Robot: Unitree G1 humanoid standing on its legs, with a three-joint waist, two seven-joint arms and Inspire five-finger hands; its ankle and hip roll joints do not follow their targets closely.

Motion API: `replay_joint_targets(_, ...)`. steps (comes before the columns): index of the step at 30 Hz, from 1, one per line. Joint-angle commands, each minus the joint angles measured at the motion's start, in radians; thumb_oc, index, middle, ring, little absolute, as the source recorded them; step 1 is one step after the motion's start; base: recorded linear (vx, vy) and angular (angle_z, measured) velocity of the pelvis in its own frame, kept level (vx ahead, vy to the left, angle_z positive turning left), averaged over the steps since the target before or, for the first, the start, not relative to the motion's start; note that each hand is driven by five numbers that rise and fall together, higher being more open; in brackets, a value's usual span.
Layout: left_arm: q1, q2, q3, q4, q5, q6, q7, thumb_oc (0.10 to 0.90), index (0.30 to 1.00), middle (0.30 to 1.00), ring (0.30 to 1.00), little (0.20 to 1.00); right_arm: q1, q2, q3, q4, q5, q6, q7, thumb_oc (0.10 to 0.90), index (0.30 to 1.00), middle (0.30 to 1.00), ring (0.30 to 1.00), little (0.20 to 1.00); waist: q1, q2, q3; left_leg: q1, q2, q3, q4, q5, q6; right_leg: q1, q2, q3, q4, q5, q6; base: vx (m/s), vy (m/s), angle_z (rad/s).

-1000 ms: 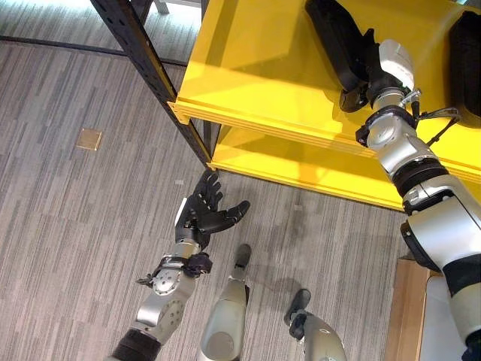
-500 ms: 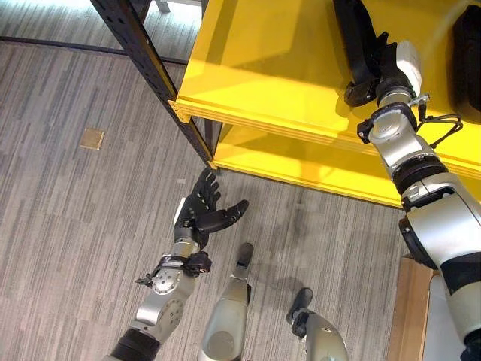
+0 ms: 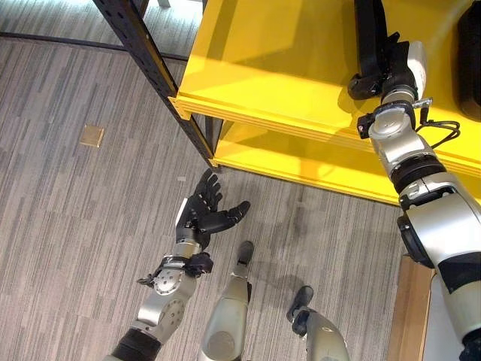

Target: Move parts from the plastic box to the shelf.

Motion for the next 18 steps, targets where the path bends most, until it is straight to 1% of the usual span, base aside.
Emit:
replay_joint_targets(1,-0.036,0.036,-0.003,-0.166,-0.012,-0.102,-0.009,0.900,1.000,1.000,1.000,1.000,-0.160,-0.047,0.015,-0.085,0.020,-0.074,-0.097,0.400,0.300,0.300,0.300,0.300,-0.004,-0.021,-0.026,-0.050,0.041,0.001,0.127,-0.101,-0.024,0.063,-0.059,0.037,-0.066,0.058,0.027,0.00,0.000,0.00)
replay_joint_targets(9,-0.048,0.035,-0.010,-0.166,-0.013,-0.108,0.005,0.900,1.000,1.000,1.000,1.000,-0.152,-0.039,-0.036,-0.106,0.052,-0.087,-0.139,0.400,0.300,0.300,0.300,0.300,-0.003,-0.017,-0.022,-0.055,0.037,0.001,0.135,-0.105,-0.023,0.061,-0.060,0.038,-0.063,0.058,0.027,0.00,0.002,0.02)
replay_joint_targets(18,-0.057,0.035,-0.020,-0.164,-0.011,-0.108,0.013,0.900,1.000,1.000,1.000,1.000,-0.151,-0.035,-0.065,-0.095,0.061,-0.084,-0.170,0.400,0.300,0.300,0.300,0.300,-0.001,-0.012,-0.024,-0.059,0.032,-0.004,0.136,-0.105,-0.022,0.062,-0.061,0.039,-0.063,0.057,0.027,0.00,0.003,0.02)
